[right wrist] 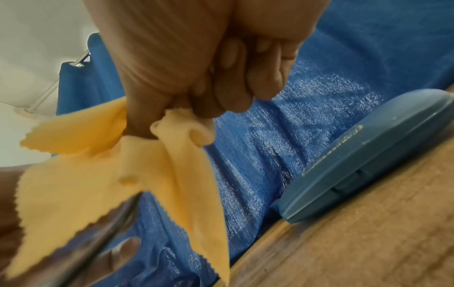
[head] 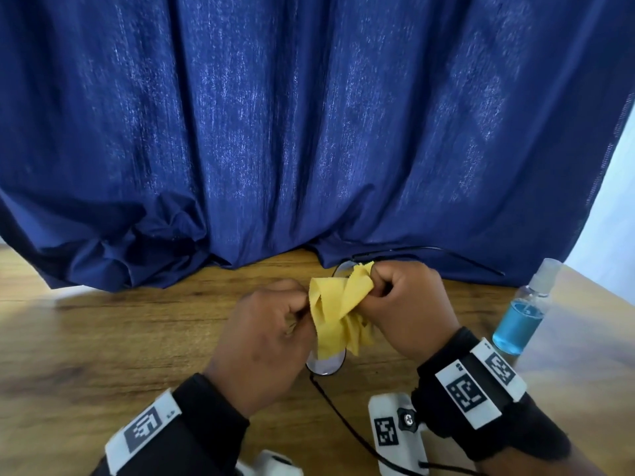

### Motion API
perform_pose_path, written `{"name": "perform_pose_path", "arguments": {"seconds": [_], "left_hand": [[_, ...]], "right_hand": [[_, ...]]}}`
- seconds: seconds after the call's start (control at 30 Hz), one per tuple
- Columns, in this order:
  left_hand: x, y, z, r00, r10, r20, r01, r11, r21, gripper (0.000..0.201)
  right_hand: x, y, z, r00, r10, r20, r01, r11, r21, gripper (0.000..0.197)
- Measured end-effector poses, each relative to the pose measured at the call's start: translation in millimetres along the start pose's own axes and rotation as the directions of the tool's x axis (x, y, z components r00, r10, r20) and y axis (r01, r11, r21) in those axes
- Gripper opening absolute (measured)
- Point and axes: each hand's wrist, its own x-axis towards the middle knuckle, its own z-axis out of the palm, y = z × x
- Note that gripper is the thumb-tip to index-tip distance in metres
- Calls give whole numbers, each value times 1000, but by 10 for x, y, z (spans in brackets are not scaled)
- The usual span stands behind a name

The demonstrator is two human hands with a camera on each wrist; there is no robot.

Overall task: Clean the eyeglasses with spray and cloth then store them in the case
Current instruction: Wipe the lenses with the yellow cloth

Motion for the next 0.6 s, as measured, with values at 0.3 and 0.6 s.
{"name": "perform_pose_path", "arguments": {"seconds": [0.3, 0.6], "left_hand": [[22, -14, -14, 999, 4, -34, -4, 1000, -10, 26], [22, 33, -70, 989, -35, -141, 24, 996, -81, 18]], "right_hand": [[44, 76, -57, 981, 51, -187, -56, 998, -23, 48], [44, 95, -24, 992, 59, -114, -61, 998, -14, 48]]}}
